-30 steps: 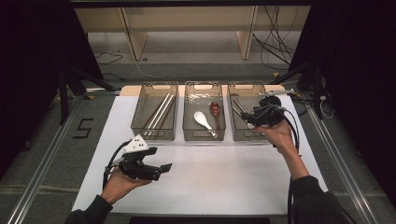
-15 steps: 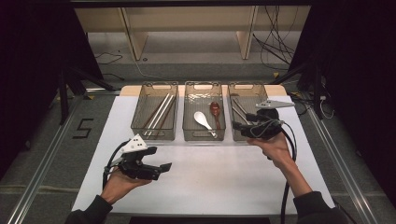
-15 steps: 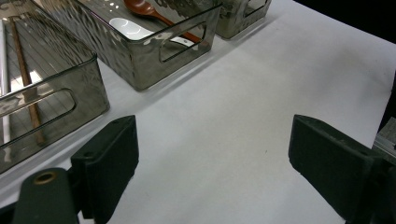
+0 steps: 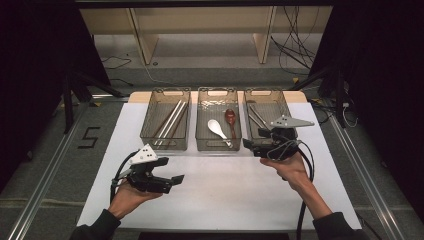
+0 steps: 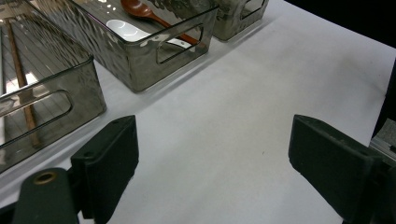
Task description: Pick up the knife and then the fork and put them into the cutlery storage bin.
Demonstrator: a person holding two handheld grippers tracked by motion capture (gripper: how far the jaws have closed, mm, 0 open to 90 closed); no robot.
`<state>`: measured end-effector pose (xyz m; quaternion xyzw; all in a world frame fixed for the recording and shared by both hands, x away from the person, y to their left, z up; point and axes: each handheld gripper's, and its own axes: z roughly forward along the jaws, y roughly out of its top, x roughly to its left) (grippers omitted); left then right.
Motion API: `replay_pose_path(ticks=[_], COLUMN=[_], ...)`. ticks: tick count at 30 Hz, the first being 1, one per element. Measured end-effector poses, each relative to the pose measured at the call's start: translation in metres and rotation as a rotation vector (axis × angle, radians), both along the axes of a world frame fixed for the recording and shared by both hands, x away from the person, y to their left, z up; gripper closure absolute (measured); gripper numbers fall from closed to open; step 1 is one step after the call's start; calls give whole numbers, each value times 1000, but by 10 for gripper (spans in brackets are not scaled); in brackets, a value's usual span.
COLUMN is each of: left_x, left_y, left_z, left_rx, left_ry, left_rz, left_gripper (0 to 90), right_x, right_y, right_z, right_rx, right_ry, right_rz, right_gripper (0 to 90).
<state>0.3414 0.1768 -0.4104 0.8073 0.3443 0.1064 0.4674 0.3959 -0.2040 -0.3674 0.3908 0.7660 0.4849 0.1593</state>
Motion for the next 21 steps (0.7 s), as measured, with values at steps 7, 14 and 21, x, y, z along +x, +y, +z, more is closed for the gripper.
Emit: replay_pose_path(ticks=[7, 14, 21], left_x=[0, -1, -3], left_y=[2, 2, 1], left_z=[1, 1, 2], left_rx=[-11, -18, -26], left_ry=[-2, -3, -8], left_rz=[2, -1, -10], left_gripper=[156, 156, 155], right_x=[-10, -24, -35], right_y=[2, 0, -3], right_z=[-2, -6, -10], right_rx=[19, 46, 48], right_ry=[-16, -36, -39], right_rz=[16, 33, 45], right_gripper=[279, 272, 242])
